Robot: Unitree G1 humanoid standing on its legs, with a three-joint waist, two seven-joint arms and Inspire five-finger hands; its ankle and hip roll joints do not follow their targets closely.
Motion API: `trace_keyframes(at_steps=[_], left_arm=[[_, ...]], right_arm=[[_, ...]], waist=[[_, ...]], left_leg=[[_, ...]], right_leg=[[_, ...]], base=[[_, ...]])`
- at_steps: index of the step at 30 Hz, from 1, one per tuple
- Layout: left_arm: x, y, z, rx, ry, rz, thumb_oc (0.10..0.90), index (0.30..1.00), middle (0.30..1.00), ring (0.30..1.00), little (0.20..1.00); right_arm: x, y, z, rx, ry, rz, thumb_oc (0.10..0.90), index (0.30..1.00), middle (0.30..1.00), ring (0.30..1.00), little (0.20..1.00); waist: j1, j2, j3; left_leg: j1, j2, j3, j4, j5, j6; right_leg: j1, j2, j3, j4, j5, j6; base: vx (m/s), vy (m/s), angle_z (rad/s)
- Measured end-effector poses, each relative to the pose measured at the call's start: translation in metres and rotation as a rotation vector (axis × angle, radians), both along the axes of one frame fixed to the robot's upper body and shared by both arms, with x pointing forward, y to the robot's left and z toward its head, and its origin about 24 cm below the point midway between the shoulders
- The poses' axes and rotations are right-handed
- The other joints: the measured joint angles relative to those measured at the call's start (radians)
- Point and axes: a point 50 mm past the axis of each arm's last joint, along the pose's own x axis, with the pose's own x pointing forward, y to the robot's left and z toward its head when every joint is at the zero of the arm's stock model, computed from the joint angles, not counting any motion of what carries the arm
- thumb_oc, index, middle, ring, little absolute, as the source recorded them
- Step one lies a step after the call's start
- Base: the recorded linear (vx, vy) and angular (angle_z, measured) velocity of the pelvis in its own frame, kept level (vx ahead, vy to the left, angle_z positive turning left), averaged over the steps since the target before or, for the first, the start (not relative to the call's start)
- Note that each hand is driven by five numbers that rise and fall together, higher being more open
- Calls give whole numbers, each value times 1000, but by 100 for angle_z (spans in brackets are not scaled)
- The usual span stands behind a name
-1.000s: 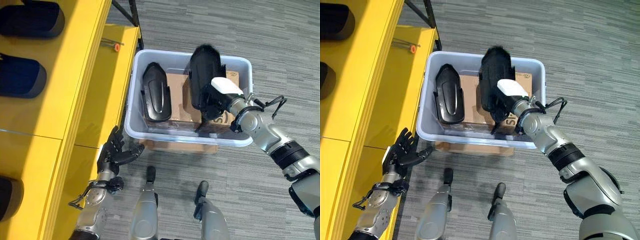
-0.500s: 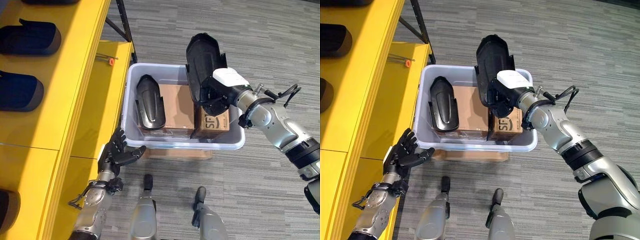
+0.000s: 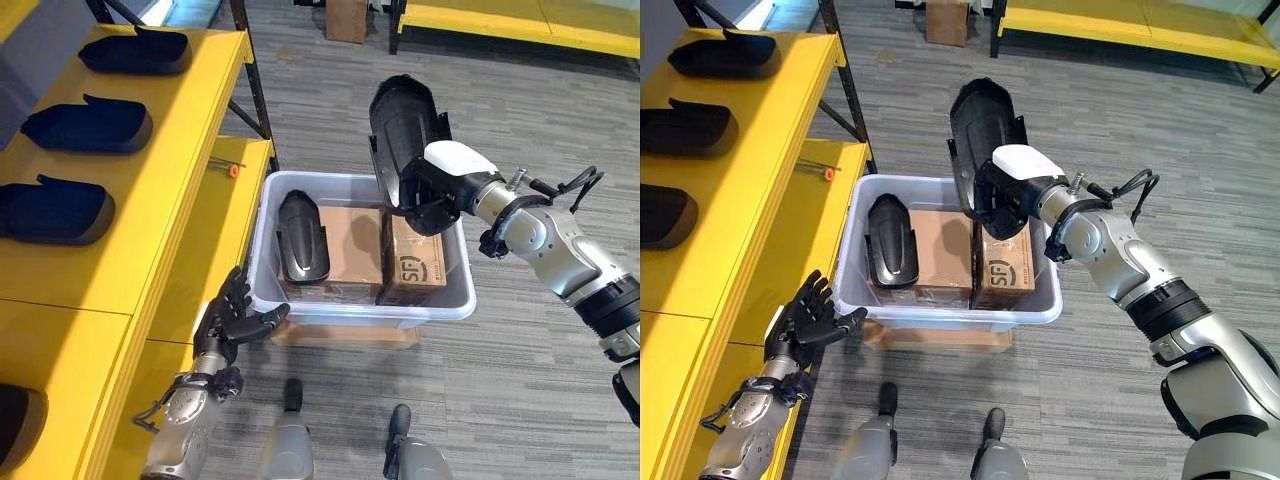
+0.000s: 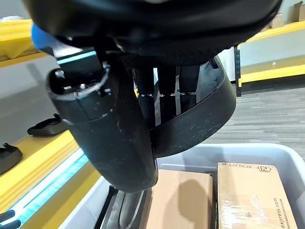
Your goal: Move parts from the plastic box to the shelf.
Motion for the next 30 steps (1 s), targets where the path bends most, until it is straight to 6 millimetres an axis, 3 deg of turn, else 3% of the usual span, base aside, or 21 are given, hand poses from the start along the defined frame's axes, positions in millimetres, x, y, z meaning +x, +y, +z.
trace_keyframes(at_steps=[3,7,8,9,10,11,12,13,14,15,16,17,19,20,21,22,24,26,29,30], left_arm=[[-6,3,-5,0,25,16,900,1000,1000,1000,1000],[-24,13,-16,3,78,57,900,1000,1000,1000,1000],[-26,12,-19,-2,90,59,900,1000,1000,1000,1000],[-29,11,-22,-10,102,64,900,1000,1000,1000,1000],[-30,12,-23,-11,110,67,900,1000,1000,1000,1000],[-29,13,-26,-1,135,59,900,1000,1000,1000,1000],[-32,15,-30,0,155,68,900,1000,1000,1000,1000],[-33,15,-31,2,156,64,900,1000,1000,1000,1000],[-31,12,-31,0,157,51,900,1000,1000,1000,1000],[-26,3,-32,-3,158,12,900,1000,1000,1000,1000],[-20,-7,-28,-13,130,-47,900,1000,1000,1000,1000],[-11,-15,-16,-26,70,-84,900,1000,1000,1000,1000],[3,-22,-12,-35,49,-108,900,1000,1000,1000,1000],[6,-26,-13,-48,47,-108,900,1000,1000,1000,1000],[5,-31,-15,-55,52,-121,900,1000,1000,1000,1000],[1,-28,-18,-49,72,-106,900,1000,1000,1000,1000],[-9,-22,-27,-40,117,-91,900,1000,1000,1000,1000],[-15,-18,-31,-30,144,-88,900,1000,1000,1000,1000],[-18,-17,-33,-26,155,-84,900,1000,1000,1000,1000],[-19,-14,-33,-23,155,-76,900,1000,1000,1000,1000]], right_arm=[[1,4,-7,-20,26,14,400,300,300,300,300],[2,17,-3,-27,22,64,400,300,300,300,300],[2,17,0,-30,13,67,400,300,300,300,300],[2,16,1,-32,10,64,400,300,300,300,300],[2,16,-1,-36,12,61,400,300,300,300,300],[1,13,-5,-57,28,53,400,300,300,300,300],[1,13,-4,-57,27,58,400,300,300,300,300],[1,14,-3,-56,17,61,400,300,300,300,300],[1,15,-2,-56,13,65,400,300,300,300,300],[0,13,-5,-58,19,62,400,300,300,300,300],[-2,5,-14,-64,44,39,400,300,300,300,300],[-1,-4,-11,-68,40,-6,400,300,300,300,300],[-3,-18,-9,-11,23,-58,400,300,300,300,300],[-4,-23,-11,2,21,-76,400,300,300,300,300],[-9,-38,-16,30,23,-122,400,300,300,300,300],[-10,-42,-18,31,23,-137,400,300,300,300,300],[-10,-41,-18,35,23,-130,400,300,300,300,300],[-13,-46,-22,44,27,-141,400,300,300,300,300],[-17,-48,-32,47,52,-141,400,300,300,300,300],[-18,-46,-36,50,62,-135,400,300,300,300,300]], waist=[[4,18,-10],[52,66,-17],[51,84,-18],[51,100,-20],[50,101,-21],[38,82,-23],[58,79,-23],[62,66,-28],[61,39,-36],[4,33,-37],[-68,40,-44],[-59,54,-51],[-70,54,-50],[-84,55,-51],[-129,79,-66],[-135,77,-70],[-111,78,-70],[-105,76,-69],[-86,69,-71],[-77,55,-73]], left_leg=[[0,23,-29,6,0,-8],[-20,86,-53,-22,51,-72],[-27,95,-67,-45,65,-64],[-41,104,-72,-70,68,-17],[-57,109,-37,-84,0,83],[-104,127,56,-26,-62,45],[-56,147,69,22,-6,1],[-64,127,61,167,-38,3],[-108,99,68,412,-79,-1],[-112,85,127,679,-127,-8],[30,104,185,551,-121,-36],[125,118,181,392,-92,-48],[119,110,209,362,-203,-72],[114,105,219,332,-208,-57],[128,98,316,219,-262,-19],[136,42,334,116,-244,-50],[116,-3,319,112,-238,-12],[79,-43,291,134,-237,11],[76,-68,268,142,-234,27],[65,-78,255,155,-237,32]], right_leg=[[-39,10,-14,120,-67,-23],[-154,58,-32,320,-168,-85],[-175,62,-45,343,-185,-94],[-194,63,-64,371,-200,-116],[-212,66,-76,396,-209,-150],[-216,29,-131,345,-188,-171],[-210,28,-157,324,-183,-230],[-232,6,-185,332,-174,-329],[-261,-19,-179,317,-142,-317],[-224,-53,-235,229,-91,-259],[-193,-58,-288,196,-88,-235],[-219,-40,-306,210,-90,-234],[-234,-88,-403,239,-67,-241],[-236,-101,-408,248,-84,-232],[-231,-151,-485,254,-69,-195],[-260,-180,-476,239,-46,-154],[-263,-181,-427,171,-8,-115],[-255,-225,-426,159,28,-85],[-239,-240,-417,138,66,-73],[-233,-244,-407,123,111,-91]], base=[[-204,-194,16],[-233,-142,2],[-192,-142,36],[-154,-102,55],[-177,-114,144],[-304,-183,140],[-391,-270,123],[-306,-212,21],[-121,-56,56],[-62,61,157],[-170,191,175],[-136,172,138],[-93,198,81],[-63,249,162],[-46,315,155],[-41,269,127],[-39,188,25],[-17,151,56],[-9,91,42],[4,60,37]])
